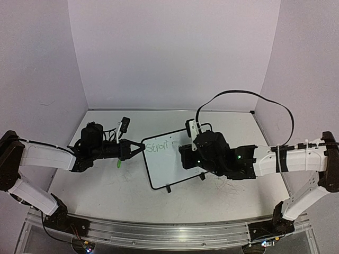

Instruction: Write a sentence on the whiteboard

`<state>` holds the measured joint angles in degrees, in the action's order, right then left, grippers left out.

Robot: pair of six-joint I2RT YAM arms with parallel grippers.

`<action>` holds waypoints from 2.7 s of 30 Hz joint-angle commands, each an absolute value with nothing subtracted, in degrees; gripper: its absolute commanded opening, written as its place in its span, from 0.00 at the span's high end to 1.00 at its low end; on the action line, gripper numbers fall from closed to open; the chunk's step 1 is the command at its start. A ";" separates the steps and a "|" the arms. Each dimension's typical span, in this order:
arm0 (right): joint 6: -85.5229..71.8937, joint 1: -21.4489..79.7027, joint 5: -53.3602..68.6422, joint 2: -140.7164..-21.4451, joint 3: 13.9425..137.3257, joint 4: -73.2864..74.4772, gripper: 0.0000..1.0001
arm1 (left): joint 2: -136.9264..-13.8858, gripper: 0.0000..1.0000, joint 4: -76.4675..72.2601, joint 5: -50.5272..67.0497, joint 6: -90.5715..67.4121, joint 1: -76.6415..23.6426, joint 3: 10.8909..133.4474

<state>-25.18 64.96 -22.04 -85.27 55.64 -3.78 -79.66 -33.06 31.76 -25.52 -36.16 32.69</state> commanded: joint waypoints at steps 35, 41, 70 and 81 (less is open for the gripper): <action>-22.09 63.81 -22.98 -90.29 60.35 -6.86 1.00 | -78.32 1.00 -34.83 33.20 -25.41 -35.86 35.50; -22.84 63.90 -21.53 -89.65 59.00 -6.36 1.00 | -78.42 1.00 -34.88 33.11 -25.36 -35.88 35.51; -25.79 63.82 -25.85 -89.08 58.01 -3.69 1.00 | -78.30 1.00 -34.80 33.33 -25.62 -35.86 35.44; -23.95 63.50 -25.73 -89.50 59.52 -4.54 1.00 | -78.79 1.00 -34.79 33.59 -25.58 -35.86 35.59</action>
<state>-25.03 64.48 -23.14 -89.62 56.84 -4.58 -79.66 -32.99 31.83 -25.54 -36.16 32.69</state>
